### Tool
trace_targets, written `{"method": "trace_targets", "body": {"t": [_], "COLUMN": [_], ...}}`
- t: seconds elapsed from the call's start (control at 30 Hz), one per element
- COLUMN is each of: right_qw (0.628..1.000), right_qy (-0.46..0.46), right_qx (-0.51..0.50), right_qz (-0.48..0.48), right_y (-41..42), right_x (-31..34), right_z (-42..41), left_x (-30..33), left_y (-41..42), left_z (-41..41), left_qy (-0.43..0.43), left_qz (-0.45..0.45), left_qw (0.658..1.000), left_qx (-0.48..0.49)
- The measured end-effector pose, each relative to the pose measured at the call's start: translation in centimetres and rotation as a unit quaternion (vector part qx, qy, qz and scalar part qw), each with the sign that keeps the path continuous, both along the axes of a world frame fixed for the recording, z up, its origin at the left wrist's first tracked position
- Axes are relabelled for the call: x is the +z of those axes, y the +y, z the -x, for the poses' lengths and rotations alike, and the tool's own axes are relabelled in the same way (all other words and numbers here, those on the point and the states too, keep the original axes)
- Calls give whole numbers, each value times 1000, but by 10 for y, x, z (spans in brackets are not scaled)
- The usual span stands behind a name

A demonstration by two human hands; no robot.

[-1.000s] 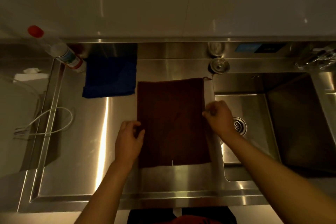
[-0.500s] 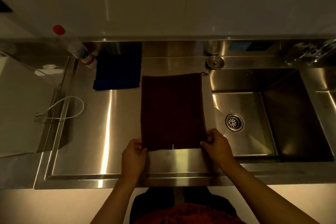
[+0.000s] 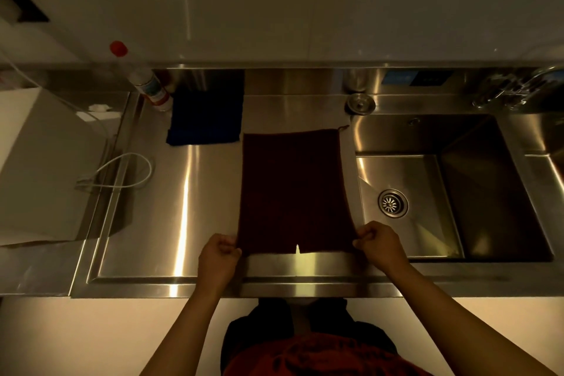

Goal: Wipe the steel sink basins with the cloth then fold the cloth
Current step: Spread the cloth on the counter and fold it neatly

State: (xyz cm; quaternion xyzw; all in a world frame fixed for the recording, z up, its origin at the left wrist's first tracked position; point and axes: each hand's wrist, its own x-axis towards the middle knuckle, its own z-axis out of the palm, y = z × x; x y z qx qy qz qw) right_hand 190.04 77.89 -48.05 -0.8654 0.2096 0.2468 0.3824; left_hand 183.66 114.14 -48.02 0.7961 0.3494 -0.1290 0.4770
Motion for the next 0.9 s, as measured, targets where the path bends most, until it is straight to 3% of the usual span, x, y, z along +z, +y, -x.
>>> {"method": "trace_targets", "body": {"t": [0.23, 0.33, 0.6, 0.9], "right_qw": [994, 980, 916, 891], "right_qy": [-40, -91, -119, -140], "right_qx": [85, 149, 375, 418], "right_qz": [59, 93, 77, 108], "right_y": [5, 6, 34, 54], "right_x": [2, 4, 3, -6], "right_z": [27, 31, 28, 26], "left_x": [-4, -5, -15, -34], "left_y": [-8, -9, -40, -57], "left_z": [20, 19, 10, 4], "left_qy": [9, -36, -120, -117], "left_qz": [-130, -179, -195, -201], "left_qw": [979, 962, 890, 869], "left_qx": [-159, -201, -395, -436]}}
